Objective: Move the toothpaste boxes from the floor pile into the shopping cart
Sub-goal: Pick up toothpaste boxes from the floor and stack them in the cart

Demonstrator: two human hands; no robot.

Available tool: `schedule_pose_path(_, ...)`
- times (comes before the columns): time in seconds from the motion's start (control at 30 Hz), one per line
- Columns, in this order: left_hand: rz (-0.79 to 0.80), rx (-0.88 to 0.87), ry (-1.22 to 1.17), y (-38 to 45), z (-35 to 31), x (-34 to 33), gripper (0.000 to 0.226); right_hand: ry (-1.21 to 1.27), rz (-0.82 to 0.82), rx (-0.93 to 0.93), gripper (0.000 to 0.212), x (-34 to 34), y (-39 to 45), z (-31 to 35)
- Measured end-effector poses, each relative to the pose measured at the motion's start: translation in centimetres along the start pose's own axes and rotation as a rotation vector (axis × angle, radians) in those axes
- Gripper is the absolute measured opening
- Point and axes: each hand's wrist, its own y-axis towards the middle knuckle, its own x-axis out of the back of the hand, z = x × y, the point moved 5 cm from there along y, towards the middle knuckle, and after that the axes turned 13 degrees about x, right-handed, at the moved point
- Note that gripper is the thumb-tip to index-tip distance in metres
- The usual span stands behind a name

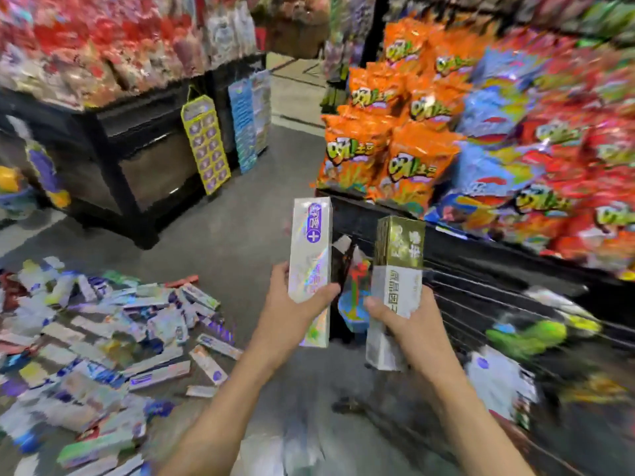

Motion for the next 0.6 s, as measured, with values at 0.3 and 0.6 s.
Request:
schedule_pose_path(0.3,0.426,0.093,0.193,-3.8,4.8,-18.1,0.050,0.009,-0.503,-0.288,0.082,19.4,-13.6,-7.3)
schedule_pose_path(0.6,0.517,0.159,0.412,-3.4,11.2,-36.4,0.047,0.047,-0.783,-0.409,0.056,34.5,-17.2,-15.8)
